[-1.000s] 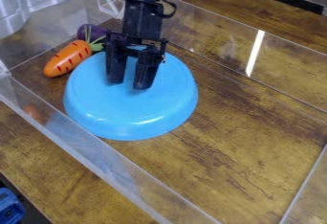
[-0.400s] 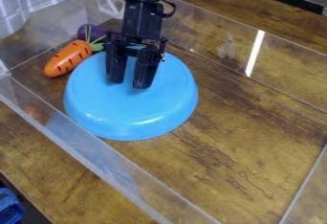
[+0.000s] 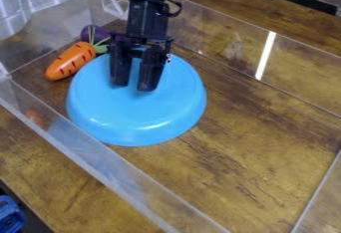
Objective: Move the carrot to the right side
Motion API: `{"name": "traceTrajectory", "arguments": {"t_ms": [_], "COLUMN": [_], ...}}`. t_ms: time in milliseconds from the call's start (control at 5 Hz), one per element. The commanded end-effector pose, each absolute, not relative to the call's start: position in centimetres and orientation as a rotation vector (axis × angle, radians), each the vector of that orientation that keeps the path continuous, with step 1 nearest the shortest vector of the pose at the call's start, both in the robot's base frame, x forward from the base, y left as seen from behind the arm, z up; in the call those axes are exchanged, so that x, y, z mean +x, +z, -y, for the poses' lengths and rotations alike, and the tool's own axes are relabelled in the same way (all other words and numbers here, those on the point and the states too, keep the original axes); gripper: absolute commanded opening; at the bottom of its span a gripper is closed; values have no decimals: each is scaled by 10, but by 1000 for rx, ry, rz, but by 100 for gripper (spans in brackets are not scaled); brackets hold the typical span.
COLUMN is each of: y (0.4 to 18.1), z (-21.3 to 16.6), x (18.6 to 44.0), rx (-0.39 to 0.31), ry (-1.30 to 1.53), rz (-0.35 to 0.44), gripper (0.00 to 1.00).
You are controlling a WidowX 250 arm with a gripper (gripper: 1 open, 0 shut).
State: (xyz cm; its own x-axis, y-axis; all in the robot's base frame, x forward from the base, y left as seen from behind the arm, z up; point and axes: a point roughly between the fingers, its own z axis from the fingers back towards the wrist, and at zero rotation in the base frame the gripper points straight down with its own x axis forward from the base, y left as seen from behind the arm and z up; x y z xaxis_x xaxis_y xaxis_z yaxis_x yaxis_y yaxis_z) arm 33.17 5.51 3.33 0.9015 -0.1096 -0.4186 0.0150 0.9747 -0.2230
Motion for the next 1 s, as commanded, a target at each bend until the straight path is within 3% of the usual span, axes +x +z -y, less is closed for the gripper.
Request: {"name": "traceTrajectory", "arguments": {"t_ms": [0, 200, 400, 600, 800], "y": [32, 31, 31, 30, 29], "z": [-66, -66, -66, -65, -65], "x": [330, 330, 329, 329, 329], "rx": [-240, -253, -266, -278, -291], "ry": [-73, -78, -83, -88, -93], "rz": [-442, -452, -464, -473, -485], "gripper": [100, 0, 100, 0, 100]}}
